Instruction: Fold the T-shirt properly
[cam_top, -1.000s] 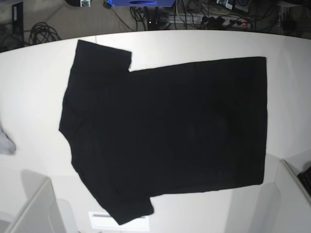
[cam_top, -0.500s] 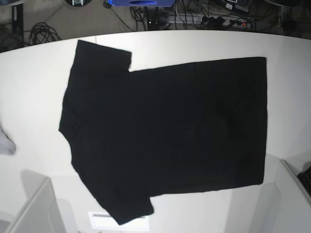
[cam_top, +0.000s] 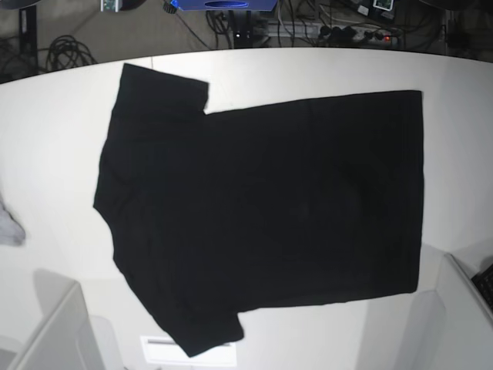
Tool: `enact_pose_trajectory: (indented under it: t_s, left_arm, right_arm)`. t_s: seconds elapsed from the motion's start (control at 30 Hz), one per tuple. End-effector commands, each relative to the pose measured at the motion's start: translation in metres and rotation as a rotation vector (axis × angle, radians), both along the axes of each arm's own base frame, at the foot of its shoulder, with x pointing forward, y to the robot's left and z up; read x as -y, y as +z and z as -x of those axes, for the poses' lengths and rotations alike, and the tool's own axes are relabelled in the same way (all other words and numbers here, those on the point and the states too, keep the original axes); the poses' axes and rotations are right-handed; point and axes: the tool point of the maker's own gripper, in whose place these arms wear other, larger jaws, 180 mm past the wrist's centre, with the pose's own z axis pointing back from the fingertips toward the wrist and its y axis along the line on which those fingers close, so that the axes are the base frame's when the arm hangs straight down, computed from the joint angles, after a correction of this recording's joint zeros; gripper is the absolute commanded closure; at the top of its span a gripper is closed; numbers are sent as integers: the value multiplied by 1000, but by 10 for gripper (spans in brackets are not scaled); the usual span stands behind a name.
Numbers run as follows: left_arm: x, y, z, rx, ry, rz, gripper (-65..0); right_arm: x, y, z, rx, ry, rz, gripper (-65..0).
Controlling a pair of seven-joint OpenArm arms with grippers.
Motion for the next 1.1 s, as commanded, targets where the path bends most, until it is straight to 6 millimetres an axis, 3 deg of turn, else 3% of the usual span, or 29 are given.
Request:
enact_pose_trajectory:
  t_s: [0.0,0.37,0.5,0.77,1.07]
  left_arm:
    - [1,10,2,17,-10,1,0]
    - [19,79,-35,186,49,144,0]
    - [23,97,-53,249,55,172,0]
    - [28,114,-87,352,38,186,0]
    - [20,117,-120,439,146,275,-10]
  right_arm:
    - [3,7,-1,8,5,11,0]
    - [46,59,-60,141,-38,125,0]
    - [56,67,-80,187,-60,149,0]
    - [59,84,-140,346,-69,158,0]
    - [43,92,-184,461,-113,108,0]
